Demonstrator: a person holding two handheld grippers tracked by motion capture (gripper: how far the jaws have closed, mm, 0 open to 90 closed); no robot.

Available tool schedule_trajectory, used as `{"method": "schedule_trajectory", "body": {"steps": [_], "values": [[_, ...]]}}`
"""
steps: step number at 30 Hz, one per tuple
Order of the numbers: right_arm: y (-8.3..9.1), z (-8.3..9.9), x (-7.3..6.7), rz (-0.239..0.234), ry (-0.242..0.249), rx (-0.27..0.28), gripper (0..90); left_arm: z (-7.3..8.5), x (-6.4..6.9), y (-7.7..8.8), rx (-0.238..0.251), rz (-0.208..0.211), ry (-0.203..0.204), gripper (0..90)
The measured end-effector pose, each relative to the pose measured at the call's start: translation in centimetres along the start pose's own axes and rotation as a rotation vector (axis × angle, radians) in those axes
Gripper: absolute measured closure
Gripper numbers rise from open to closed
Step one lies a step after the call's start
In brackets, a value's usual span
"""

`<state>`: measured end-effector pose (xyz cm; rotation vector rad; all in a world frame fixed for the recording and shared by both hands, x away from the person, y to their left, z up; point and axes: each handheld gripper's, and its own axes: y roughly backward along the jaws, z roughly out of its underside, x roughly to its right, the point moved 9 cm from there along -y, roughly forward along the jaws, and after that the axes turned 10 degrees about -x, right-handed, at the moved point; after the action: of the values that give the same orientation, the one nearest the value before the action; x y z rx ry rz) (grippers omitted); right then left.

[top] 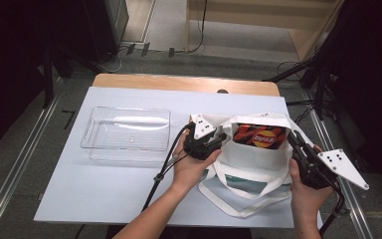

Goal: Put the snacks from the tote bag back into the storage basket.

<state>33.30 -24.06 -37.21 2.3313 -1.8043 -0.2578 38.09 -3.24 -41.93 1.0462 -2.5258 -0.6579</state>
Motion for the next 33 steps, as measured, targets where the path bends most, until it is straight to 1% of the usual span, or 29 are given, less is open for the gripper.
{"method": "schedule_trajectory", "body": {"steps": [1, 2, 3, 4, 7, 9, 10, 11, 12, 13, 14, 15, 17, 18, 19, 20, 21, 23, 24, 26, 28, 29, 30, 32, 33], "values": [[0.1, 0.0, 0.1, -0.007, -0.014, 0.004, 85.0, -0.2, 0.2, 0.7, 0.032, 0.001, -0.001, 63.4], [0.1, 0.0, 0.1, -0.007, -0.014, 0.004, 85.0, -0.2, 0.2, 0.7, 0.032, 0.001, -0.001, 61.4], [0.1, -0.1, 0.2, -0.005, -0.014, 0.007, 84.9, -0.4, 0.3, 1.3, 0.049, -0.007, -0.008, 61.4], [0.2, -0.1, 0.3, -0.009, -0.025, 0.009, 84.9, -0.5, 0.5, 2.1, 0.071, -0.014, -0.017, 53.4], [0.3, 0.0, 0.4, -0.009, -0.023, 0.01, 84.9, -0.6, 1.0, 3.3, 0.105, -0.032, -0.038, 45.1], [0.2, 0.0, 0.4, -0.011, -0.022, 0.01, 84.9, -0.7, 1.3, 4.0, 0.129, -0.041, -0.039, 38.1], [0.2, 0.0, 0.3, -0.011, -0.021, 0.009, 84.9, -0.7, 1.4, 4.4, 0.141, -0.044, -0.045, 35.9], [0.2, 0.0, 0.3, -0.011, -0.021, 0.009, 84.9, -0.7, 1.4, 4.4, 0.141, -0.044, -0.045, 34.4], [0.2, 0.0, 0.2, -0.016, -0.017, 0.01, 84.9, -1.0, 1.8, 5.0, 0.168, -0.042, -0.066, 32.7], [0.2, 0.0, 0.2, -0.016, -0.017, 0.01, 84.9, -1.0, 1.8, 5.0, 0.168, -0.042, -0.066, 31.6], [0.1, 0.0, 0.1, -0.019, -0.017, 0.01, 85.0, -1.3, 2.0, 5.3, 0.184, -0.04, -0.074, 31.0], [0.1, 0.0, 0.1, -0.019, -0.017, 0.01, 85.0, -1.4, 2.0, 5.4, 0.185, -0.044, -0.08, 31.0], [0.2, -0.1, 0.0, -0.019, -0.021, 0.012, 84.9, -1.5, 2.1, 5.0, 0.166, -0.046, -0.094, 30.7], [0.2, -0.1, 0.0, -0.02, -0.021, 0.012, 84.9, -1.5, 2.1, 4.5, 0.142, -0.041, -0.098, 30.4], [0.2, -0.1, -0.1, -0.021, -0.021, 0.013, 84.9, -1.3, 2.0, 4.0, 0.119, -0.045, -0.097, 30.3], [0.2, -0.1, -0.1, -0.021, -0.021, 0.013, 84.9, -1.2, 1.8, 3.6, 0.102, -0.053, -0.094, 30.7], [0.2, -0.1, -0.1, -0.023, -0.015, 0.016, 84.9, -1.1, 1.6, 3.0, 0.088, -0.051, -0.081, 33.7], [0.3, -0.1, -0.1, -0.026, -0.013, 0.017, 84.9, -0.9, 1.5, 2.4, 0.071, -0.046, -0.072, 39.8], [0.3, -0.1, -0.1, -0.027, -0.012, 0.018, 84.9, -0.9, 1.4, 2.3, 0.064, -0.04, -0.073, 44.6], [0.3, -0.1, -0.1, -0.032, -0.01, 0.018, 84.9, -1.1, 1.2, 2.0, 0.054, -0.051, -0.072, 54.4], [0.3, -0.1, -0.2, -0.034, -0.01, 0.019, 84.9, -1.2, 1.1, 1.9, 0.051, -0.054, -0.067, 65.6], [0.3, -0.1, -0.2, -0.034, -0.01, 0.019, 84.9, -1.6, 0.8, 1.9, 0.051, -0.046, -0.049, 70.6], [0.3, -0.1, -0.2, -0.035, -0.01, 0.019, 85.0, -1.7, 0.6, 1.9, 0.051, -0.046, -0.04, 75.1], [0.3, -0.1, -0.2, -0.037, -0.008, 0.02, 85.0, -1.9, 0.5, 1.9, 0.052, -0.045, -0.035, 80.3], [0.3, -0.1, -0.2, -0.037, -0.008, 0.02, 85.0, -2.0, 0.4, 1.9, 0.053, -0.042, -0.034, 80.3]]}}
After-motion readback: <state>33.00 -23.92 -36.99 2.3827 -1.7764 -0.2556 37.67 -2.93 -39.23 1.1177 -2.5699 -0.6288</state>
